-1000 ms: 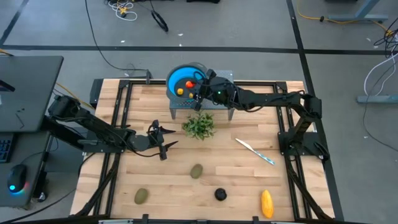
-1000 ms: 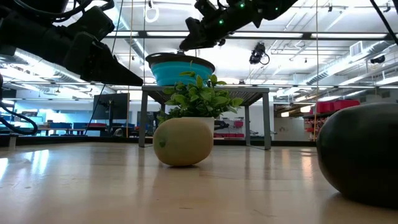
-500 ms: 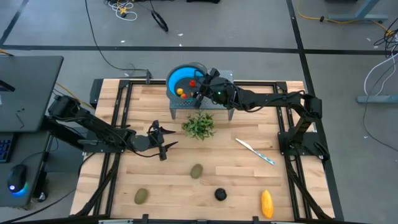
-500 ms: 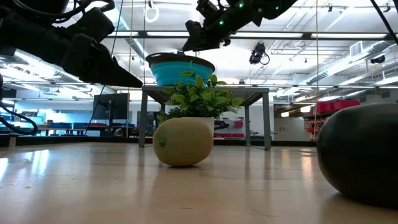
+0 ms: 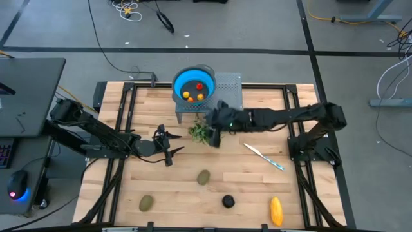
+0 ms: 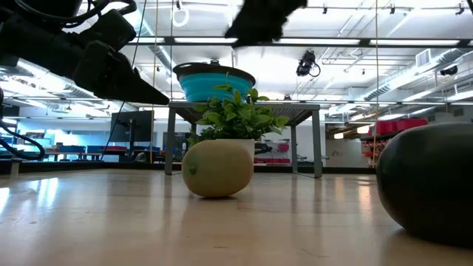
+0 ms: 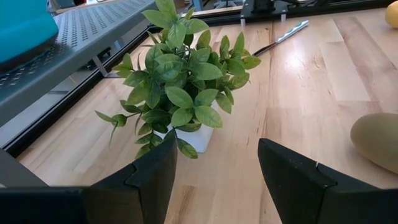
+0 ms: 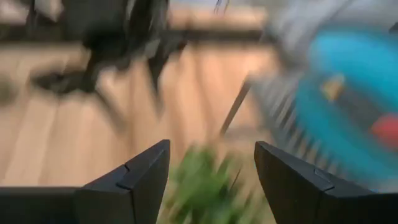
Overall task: Pick & Place Fruit
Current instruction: Put the brown kiwi into the blue strainer bowl on the shelf
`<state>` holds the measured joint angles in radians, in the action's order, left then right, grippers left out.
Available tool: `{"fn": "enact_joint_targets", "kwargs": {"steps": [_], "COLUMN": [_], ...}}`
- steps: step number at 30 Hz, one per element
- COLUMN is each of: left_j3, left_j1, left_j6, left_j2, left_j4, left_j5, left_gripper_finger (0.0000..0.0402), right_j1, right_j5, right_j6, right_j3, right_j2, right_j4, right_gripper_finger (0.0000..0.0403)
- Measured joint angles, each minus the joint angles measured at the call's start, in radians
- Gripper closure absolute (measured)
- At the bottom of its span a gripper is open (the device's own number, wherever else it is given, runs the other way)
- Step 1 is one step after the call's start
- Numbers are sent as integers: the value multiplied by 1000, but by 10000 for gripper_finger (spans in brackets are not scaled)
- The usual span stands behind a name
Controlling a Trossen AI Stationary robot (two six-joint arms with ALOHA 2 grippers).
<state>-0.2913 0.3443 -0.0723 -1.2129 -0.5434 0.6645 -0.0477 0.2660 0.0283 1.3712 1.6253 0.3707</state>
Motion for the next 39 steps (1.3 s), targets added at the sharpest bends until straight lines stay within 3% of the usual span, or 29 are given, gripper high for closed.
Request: {"fn": "enact_joint_targets", "kwargs": {"steps": [7,11,16,23,33,39], "left_j3": [0,0,0,0,0,0], "left_j1": [0,0,0,0,0,0], "left_j6": [-4,-6,-12,-22,-28,-26], "left_j2": [0,0,0,0,0,0], "left_j4": [-1,-1,0,0,-26,-32], "left_j5": [4,4,3,-7,-5,-14], "left_gripper_finger": [168,168,168,168,168,168], "right_j1": [-115,-183,-264,-346,-407,-402], "right_j5": [-36,-117,-122,-108,78,82], "right_j6": [259,327,416,468,348,285], "right_j3": [-1,-1,-1,-2,-4,-102], "right_j2": [2,2,2,2,25,27], "right_j4": [362,425,462,435,316,76], "right_gripper_finger": [158,158,158,158,158,158]}}
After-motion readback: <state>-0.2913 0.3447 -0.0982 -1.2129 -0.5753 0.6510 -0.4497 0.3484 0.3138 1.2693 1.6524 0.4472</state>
